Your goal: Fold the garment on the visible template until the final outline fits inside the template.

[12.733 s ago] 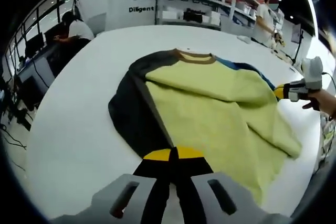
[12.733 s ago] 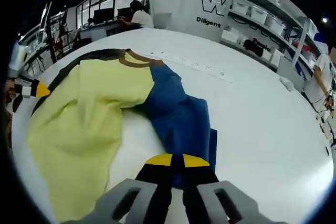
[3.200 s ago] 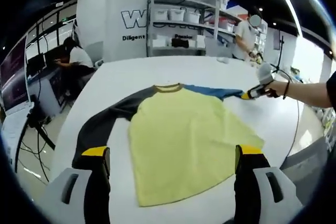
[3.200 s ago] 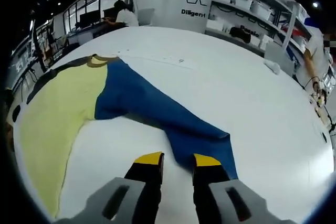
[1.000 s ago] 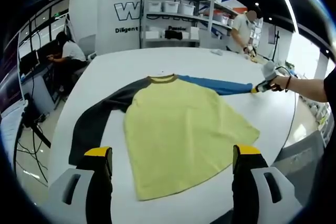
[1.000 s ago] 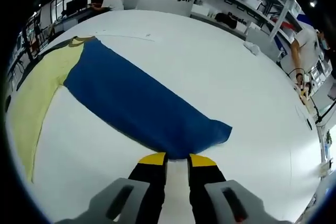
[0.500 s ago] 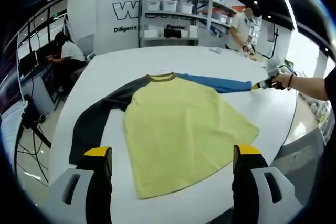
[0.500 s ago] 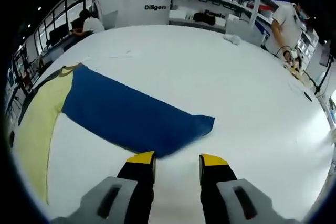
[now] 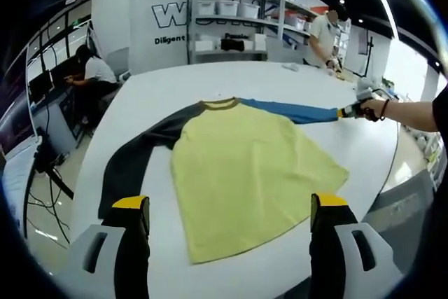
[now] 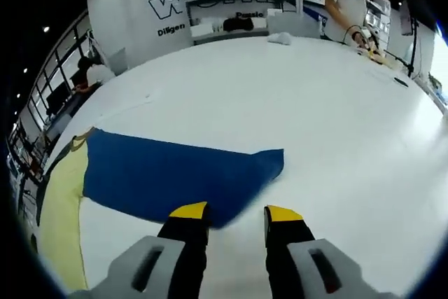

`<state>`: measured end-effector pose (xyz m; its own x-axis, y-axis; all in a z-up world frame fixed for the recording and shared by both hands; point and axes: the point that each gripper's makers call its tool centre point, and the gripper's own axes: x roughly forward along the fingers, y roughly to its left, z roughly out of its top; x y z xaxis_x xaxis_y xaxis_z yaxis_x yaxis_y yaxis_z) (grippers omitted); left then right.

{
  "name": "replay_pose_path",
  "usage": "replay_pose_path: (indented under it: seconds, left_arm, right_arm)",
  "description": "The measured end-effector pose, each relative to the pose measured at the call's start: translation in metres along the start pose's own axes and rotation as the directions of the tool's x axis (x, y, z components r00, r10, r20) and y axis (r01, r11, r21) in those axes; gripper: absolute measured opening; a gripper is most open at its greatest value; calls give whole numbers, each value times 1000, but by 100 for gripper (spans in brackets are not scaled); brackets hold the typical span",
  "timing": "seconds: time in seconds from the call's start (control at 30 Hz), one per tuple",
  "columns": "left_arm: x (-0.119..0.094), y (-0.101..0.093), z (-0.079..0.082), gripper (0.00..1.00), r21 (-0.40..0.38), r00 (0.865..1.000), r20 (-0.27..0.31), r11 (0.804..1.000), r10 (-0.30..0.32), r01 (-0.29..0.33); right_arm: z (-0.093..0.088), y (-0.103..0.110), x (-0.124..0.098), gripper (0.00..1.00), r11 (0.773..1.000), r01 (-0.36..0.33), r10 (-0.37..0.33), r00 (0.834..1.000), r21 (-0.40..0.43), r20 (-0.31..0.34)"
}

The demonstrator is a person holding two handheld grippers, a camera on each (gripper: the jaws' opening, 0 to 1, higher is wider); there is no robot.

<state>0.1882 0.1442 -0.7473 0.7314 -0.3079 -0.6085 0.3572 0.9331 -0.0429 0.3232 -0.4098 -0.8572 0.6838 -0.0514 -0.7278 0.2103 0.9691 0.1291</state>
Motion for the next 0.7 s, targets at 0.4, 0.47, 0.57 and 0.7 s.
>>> replay_pose_path:
  seconds: [0.4,0.47,0.57,0.7]
  left_arm:
    - [-1,2,-4,98,-9,1000,0,1000,0,0]
    - [-1,2,-3,98,-12,1000,2,1000,-4,4]
    - [-1,2,-3,98,-11,1000,4,1000,-7,7]
    - [0,1,-3,98,-10,1000,5,1000,-10,10]
  right_arm:
    - [4,0,5,9,999,38,-38,999,-29,3]
    - [9,-2,5,0,997,57,-56,998,-52,12]
    - [18,-10,4,0,989,95,-93,995,-117,19]
    - [29,-8,3,0,992,85,-81,995,-97,52]
